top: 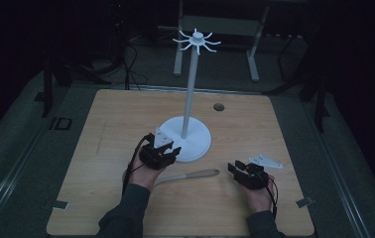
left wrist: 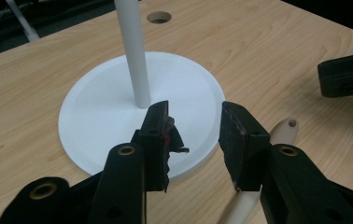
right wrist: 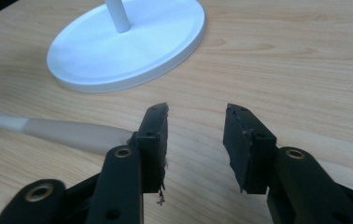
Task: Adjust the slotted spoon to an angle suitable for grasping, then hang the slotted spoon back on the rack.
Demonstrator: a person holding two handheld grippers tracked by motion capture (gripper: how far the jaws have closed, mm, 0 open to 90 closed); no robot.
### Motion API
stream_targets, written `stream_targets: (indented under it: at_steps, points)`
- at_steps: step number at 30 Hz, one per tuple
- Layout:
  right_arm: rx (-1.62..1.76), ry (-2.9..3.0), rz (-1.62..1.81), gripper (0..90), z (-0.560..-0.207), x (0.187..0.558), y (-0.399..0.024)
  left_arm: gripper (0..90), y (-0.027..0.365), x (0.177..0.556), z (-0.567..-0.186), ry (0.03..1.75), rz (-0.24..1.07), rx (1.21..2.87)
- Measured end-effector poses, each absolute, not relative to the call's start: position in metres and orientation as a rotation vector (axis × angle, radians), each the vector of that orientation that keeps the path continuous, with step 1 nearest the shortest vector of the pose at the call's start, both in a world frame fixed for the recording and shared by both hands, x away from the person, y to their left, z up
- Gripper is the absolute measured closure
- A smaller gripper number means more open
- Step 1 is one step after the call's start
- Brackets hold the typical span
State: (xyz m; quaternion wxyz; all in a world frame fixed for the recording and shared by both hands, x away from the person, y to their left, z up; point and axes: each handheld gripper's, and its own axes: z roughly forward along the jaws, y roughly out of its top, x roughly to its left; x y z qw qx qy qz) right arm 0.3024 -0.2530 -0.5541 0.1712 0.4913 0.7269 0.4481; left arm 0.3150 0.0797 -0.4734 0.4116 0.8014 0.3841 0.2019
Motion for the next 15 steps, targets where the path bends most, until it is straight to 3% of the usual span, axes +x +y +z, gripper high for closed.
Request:
stream_targets:
  at_steps: [15]
  points:
    - [1.391,2.058,1.195,51.0,-0.5476,0.3012,-0.2574,61.3,0.0807,0.3203,-0.4793,0.944,0.487,2.098]
